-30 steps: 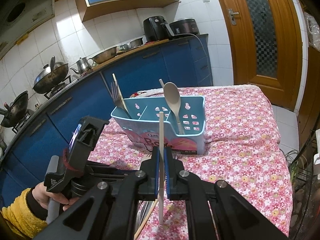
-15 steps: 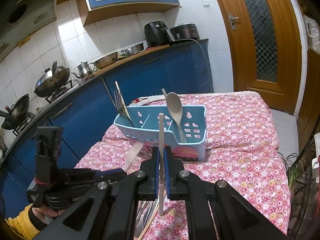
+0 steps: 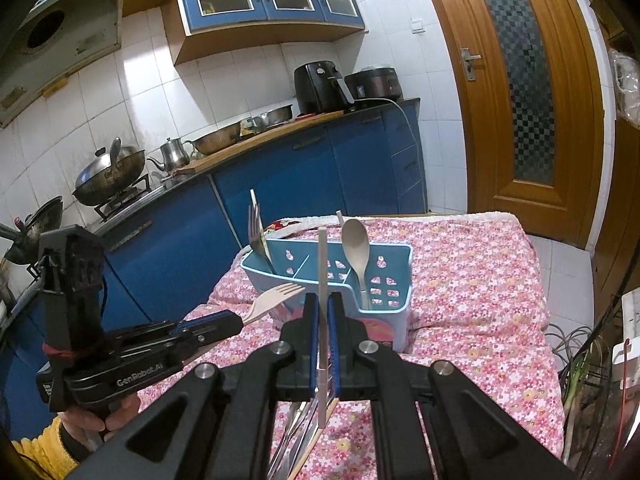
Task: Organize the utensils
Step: 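Lift the white fork and chopstick and carry them above the blue holder, then lower the chopstick and white fork into the holder and open both tools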
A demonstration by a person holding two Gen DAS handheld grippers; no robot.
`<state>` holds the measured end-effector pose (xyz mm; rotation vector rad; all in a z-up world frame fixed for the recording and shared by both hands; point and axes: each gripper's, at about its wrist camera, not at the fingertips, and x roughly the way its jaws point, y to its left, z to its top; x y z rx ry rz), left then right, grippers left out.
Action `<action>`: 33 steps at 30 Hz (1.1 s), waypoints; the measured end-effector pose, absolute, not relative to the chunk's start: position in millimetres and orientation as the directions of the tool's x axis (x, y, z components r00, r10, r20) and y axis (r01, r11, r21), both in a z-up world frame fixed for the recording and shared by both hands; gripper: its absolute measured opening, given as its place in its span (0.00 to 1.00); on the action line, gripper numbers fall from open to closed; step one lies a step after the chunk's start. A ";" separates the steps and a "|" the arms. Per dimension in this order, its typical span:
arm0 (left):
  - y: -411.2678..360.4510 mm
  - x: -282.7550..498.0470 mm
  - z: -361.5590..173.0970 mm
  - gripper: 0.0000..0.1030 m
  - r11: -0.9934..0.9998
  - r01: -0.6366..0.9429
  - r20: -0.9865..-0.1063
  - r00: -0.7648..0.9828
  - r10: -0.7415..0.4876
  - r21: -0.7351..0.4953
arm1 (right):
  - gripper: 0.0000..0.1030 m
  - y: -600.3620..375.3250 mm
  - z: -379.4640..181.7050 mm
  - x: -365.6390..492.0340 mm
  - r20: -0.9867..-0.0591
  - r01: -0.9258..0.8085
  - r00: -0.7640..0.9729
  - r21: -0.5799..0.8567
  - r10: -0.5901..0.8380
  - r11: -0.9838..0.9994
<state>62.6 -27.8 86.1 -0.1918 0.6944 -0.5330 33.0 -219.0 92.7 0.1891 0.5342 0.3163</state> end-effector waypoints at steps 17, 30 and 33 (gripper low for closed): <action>-31.8 56.1 125.7 0.03 0.831 0.440 -0.441 0.707 -0.554 -0.339 | 0.06 -231.4 116.1 40.3 -0.422 -0.234 0.847 0.250 0.323 0.940; -21.1 97.8 112.6 0.03 0.839 0.369 -0.399 0.754 -0.522 -0.401 | 0.06 -234.5 146.3 92.0 -0.356 -0.162 0.909 0.174 0.216 0.971; -16.6 101.7 107.4 0.03 0.828 0.358 -0.391 0.753 -0.529 -0.431 | 0.06 -226.2 135.5 108.6 -0.380 -0.146 0.906 0.137 0.188 0.980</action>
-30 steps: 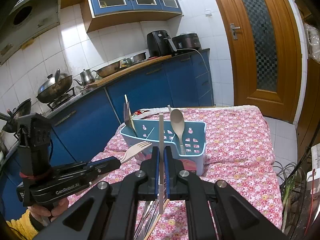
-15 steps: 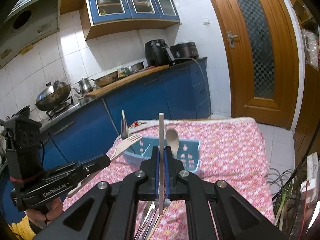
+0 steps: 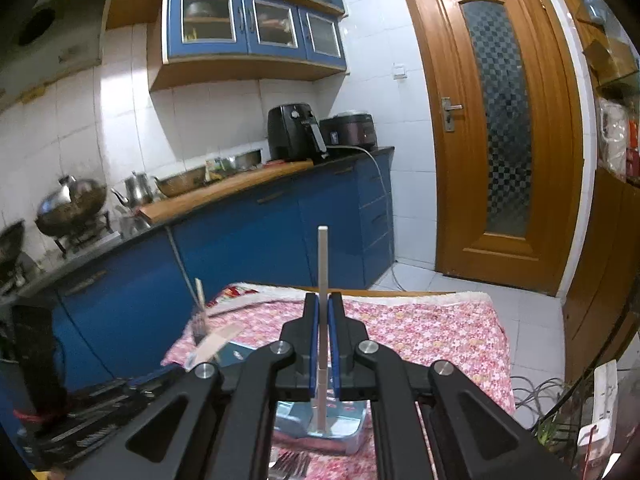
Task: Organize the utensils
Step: 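Lower the chopstick and white fork into the holder and open both tools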
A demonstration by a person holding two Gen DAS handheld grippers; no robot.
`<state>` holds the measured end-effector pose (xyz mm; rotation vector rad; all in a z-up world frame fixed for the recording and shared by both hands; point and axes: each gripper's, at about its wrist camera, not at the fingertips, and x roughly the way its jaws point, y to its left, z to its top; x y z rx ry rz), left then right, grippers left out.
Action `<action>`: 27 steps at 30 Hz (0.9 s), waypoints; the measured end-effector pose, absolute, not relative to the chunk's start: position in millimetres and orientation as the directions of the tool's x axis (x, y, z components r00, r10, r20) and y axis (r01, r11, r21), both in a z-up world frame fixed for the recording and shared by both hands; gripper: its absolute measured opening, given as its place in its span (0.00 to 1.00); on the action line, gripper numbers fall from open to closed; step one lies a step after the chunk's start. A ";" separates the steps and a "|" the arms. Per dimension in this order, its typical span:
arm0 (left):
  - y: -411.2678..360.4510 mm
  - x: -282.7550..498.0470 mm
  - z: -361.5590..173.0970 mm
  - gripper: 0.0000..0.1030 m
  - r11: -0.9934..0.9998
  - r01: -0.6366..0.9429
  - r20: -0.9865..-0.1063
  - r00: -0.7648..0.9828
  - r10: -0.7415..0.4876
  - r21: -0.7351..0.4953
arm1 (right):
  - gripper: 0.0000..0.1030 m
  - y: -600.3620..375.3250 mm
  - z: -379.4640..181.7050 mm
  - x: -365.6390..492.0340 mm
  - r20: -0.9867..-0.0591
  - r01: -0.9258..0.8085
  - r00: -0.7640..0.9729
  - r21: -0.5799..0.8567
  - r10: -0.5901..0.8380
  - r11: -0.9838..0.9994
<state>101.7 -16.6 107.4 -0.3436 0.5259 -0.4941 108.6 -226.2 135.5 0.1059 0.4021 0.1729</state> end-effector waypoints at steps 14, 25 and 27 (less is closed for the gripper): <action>-15.6 81.9 51.2 0.03 0.903 0.250 -0.602 0.679 -0.421 -0.350 | 0.06 -225.8 90.9 130.6 -0.488 -0.135 0.850 0.161 0.198 0.978; -25.5 90.1 32.6 0.03 0.915 0.258 -0.665 0.629 -0.404 -0.311 | 0.06 -221.9 93.6 127.7 -0.488 -0.152 0.848 0.146 0.205 0.978; -27.9 91.4 34.1 0.03 0.911 0.267 -0.668 0.620 -0.412 -0.314 | 0.06 -221.3 93.1 128.3 -0.492 -0.154 0.845 0.150 0.209 0.977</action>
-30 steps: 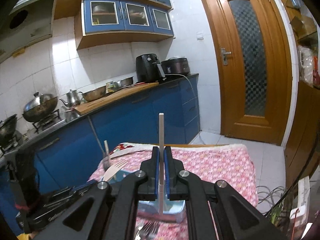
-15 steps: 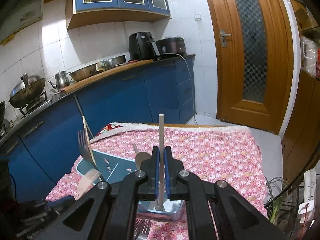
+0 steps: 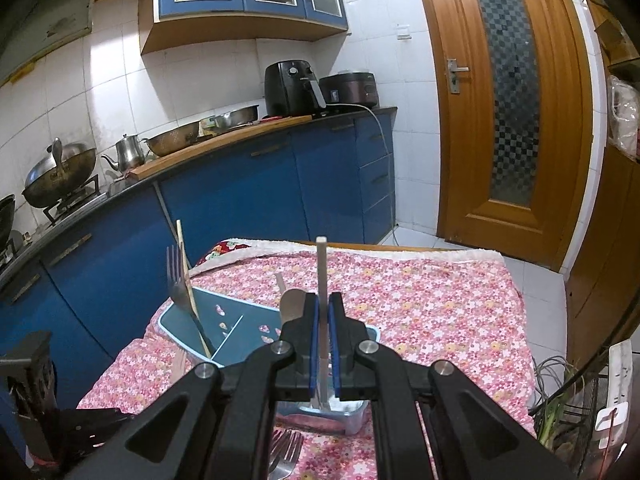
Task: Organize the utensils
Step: 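Lower the chopstick and white fork into the holder and open both tools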
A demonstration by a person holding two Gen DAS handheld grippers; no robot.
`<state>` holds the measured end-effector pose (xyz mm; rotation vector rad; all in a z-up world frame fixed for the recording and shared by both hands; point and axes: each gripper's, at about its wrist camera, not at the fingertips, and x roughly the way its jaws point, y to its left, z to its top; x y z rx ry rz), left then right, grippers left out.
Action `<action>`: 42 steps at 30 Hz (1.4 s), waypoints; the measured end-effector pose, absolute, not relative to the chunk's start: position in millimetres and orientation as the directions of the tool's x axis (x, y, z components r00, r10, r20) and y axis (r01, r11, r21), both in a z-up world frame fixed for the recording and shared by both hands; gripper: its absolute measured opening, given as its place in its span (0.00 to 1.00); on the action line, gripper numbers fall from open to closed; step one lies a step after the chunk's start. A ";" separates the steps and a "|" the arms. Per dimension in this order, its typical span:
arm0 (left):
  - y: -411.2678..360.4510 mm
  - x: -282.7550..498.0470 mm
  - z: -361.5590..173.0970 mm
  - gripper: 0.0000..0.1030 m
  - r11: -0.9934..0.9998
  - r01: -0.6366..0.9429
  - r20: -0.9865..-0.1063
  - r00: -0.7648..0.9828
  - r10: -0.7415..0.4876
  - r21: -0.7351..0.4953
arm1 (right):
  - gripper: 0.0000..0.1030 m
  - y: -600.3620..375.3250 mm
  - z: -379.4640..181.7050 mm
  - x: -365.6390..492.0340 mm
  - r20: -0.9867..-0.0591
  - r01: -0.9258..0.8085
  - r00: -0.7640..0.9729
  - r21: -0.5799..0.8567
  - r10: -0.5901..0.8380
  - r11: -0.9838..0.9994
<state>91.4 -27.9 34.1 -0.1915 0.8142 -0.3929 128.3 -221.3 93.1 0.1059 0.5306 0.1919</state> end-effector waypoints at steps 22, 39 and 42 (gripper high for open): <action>-43.8 90.8 27.1 0.03 0.879 0.347 -0.713 0.520 -0.471 -0.328 | 0.07 -218.5 92.8 127.2 -0.499 -0.167 0.835 0.172 0.232 0.971; -12.2 67.5 105.0 0.03 0.872 0.361 -0.481 0.731 -0.484 -0.330 | 0.27 -234.5 106.1 105.7 -0.463 -0.177 0.844 0.238 0.271 0.955; -9.7 74.2 121.3 0.03 0.879 0.355 -0.441 0.765 -0.469 -0.319 | 0.31 -234.1 108.9 103.7 -0.457 -0.189 0.844 0.236 0.280 0.953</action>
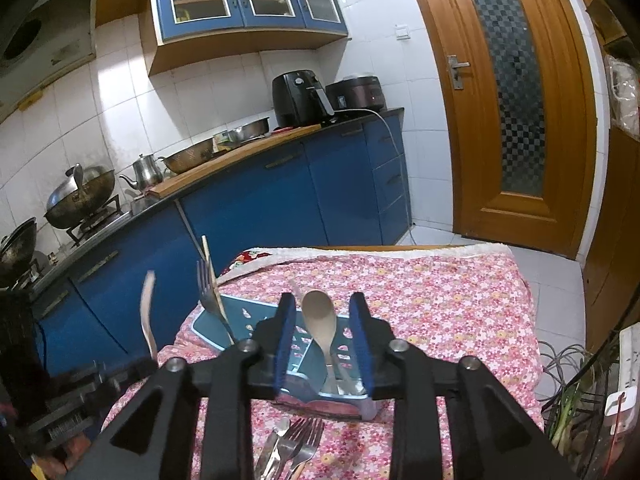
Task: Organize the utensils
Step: 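Lower the chopstick and white fork into the holder and open both tools, then move both open tools back down to the remaining silver cutlery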
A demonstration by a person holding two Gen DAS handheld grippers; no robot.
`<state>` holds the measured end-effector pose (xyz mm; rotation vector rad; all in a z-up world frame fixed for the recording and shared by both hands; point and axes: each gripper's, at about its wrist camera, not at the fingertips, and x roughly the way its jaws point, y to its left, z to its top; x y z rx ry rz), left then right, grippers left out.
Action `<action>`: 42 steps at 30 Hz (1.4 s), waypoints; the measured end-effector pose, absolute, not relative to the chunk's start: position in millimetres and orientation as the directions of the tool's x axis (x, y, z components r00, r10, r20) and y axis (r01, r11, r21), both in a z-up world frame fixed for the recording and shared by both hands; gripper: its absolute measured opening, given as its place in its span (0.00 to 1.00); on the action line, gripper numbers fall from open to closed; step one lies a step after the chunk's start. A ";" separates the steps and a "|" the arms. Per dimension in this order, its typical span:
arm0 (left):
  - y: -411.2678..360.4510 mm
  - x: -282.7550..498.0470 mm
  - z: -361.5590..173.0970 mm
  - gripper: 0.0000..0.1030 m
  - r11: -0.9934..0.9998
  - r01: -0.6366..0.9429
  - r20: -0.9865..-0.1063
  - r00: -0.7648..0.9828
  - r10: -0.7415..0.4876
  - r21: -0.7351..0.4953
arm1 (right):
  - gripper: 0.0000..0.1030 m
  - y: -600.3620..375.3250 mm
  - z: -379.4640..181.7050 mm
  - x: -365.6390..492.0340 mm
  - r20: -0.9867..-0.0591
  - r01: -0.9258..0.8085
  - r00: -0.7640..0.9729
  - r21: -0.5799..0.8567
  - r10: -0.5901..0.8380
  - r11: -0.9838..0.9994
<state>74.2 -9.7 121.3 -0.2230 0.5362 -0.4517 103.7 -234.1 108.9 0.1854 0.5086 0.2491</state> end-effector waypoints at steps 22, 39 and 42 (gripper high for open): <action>-43.5 161.7 109.7 0.03 0.966 0.230 -0.267 0.930 -0.254 -0.118 | 0.31 -225.1 90.2 102.7 -0.479 -0.230 0.813 0.257 0.331 0.939; -30.7 135.8 96.8 0.22 0.953 0.274 -0.400 0.865 -0.302 -0.126 | 0.31 -218.3 85.2 94.9 -0.485 -0.232 0.805 0.274 0.343 0.933; -28.2 123.1 97.4 0.22 0.950 0.282 -0.443 0.840 -0.312 -0.134 | 0.31 -216.2 84.0 88.1 -0.497 -0.222 0.802 0.267 0.332 0.938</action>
